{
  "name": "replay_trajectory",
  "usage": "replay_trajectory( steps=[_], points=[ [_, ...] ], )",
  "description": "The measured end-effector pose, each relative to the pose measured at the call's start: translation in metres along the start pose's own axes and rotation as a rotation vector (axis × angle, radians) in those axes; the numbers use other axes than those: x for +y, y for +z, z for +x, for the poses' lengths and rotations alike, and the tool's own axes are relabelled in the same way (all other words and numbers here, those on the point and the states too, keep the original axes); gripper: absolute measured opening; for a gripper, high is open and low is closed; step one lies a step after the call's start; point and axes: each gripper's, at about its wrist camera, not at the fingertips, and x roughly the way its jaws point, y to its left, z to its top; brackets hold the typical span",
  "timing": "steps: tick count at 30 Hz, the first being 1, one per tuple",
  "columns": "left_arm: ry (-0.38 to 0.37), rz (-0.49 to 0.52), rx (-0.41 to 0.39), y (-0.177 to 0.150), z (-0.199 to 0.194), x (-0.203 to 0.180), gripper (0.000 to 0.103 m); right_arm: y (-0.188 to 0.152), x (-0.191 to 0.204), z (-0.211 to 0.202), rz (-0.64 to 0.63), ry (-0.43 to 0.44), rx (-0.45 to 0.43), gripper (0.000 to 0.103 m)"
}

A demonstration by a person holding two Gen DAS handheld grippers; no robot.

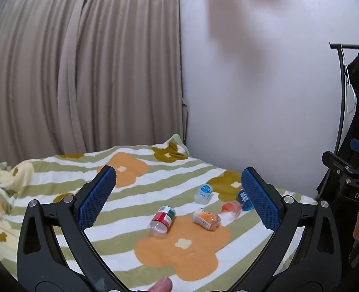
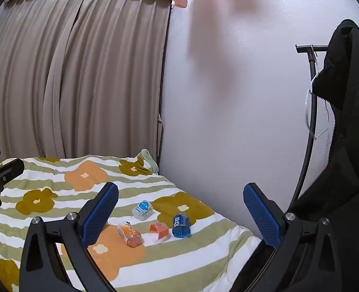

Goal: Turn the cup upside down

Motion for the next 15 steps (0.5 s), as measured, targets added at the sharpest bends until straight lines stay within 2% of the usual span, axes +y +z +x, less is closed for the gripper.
replay_trajectory(
  steps=[2,3,10,15],
  points=[
    [-0.003,0.011,0.009,-0.0001,0.0015,-0.0023,0.103,-0.0013,0.0012,0.0016,-0.002,0.000,0.006,0.103],
    [-0.006,-0.047,-0.003,-0.0005,0.0011,0.0018,0.103,-0.0021,0.0024,0.0027,-0.004,0.001,0.009,0.103],
    [0.000,-0.038,-0.011,-0.0010,-0.0070,0.0028,0.103,0.0035,-0.0025,-0.0004,0.004,0.005,0.008,0.103],
    [-0.002,-0.031,-0.004,0.0001,0.0008,-0.0026,0.103,0.0026,0.0026,0.0019,0.002,0.007,0.013,0.103]
  ],
)
